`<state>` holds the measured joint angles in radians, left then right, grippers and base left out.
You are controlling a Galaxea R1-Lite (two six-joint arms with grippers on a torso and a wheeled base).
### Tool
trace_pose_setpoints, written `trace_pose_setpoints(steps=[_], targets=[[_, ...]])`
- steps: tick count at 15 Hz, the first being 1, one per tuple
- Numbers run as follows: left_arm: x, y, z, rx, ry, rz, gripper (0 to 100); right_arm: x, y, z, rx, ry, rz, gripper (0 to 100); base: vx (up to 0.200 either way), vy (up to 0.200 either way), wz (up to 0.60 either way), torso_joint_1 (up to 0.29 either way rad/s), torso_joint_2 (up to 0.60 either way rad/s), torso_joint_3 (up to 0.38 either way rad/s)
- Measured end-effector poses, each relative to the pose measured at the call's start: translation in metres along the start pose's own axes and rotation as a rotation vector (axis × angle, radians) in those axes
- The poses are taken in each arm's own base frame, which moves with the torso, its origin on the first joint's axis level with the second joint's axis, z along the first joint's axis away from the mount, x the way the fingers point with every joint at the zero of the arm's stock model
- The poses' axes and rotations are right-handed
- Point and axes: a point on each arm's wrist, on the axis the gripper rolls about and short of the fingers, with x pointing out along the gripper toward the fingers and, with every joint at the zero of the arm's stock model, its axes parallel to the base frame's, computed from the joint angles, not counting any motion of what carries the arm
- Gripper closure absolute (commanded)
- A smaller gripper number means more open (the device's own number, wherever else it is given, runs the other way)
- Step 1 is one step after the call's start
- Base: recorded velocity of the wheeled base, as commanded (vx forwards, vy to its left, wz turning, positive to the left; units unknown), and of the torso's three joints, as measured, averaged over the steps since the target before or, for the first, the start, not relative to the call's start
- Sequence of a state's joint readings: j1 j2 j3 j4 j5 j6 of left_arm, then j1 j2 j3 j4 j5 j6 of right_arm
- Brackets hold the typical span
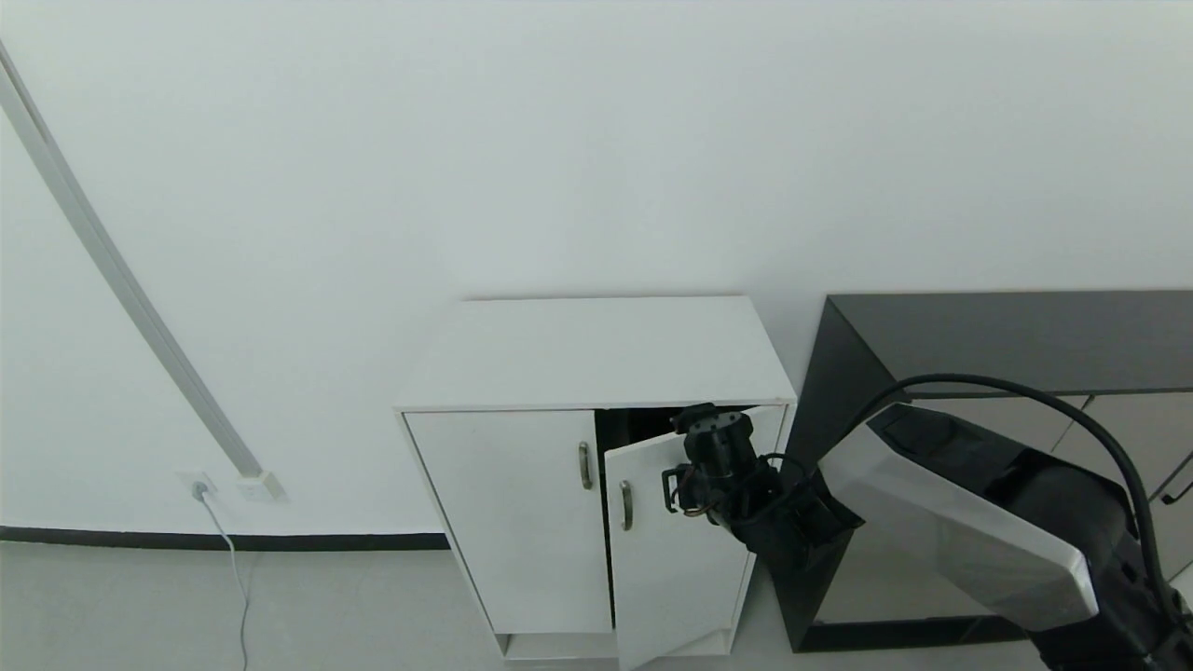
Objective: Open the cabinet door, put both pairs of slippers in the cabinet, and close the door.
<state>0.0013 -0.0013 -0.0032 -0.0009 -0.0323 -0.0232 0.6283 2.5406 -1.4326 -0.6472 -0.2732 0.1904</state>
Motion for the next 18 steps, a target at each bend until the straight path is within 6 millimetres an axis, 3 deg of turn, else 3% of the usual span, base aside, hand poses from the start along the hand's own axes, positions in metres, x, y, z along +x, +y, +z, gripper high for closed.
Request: trace_pose_setpoints(steps=[18], targets=[[0.000,0.000,0.000,0.001,0.000,0.000,100,0.030,-0.008,0.029,0.020,-0.019,-0.034,100,0.000,0.000,0.00,0.000,0.00,0.000]])
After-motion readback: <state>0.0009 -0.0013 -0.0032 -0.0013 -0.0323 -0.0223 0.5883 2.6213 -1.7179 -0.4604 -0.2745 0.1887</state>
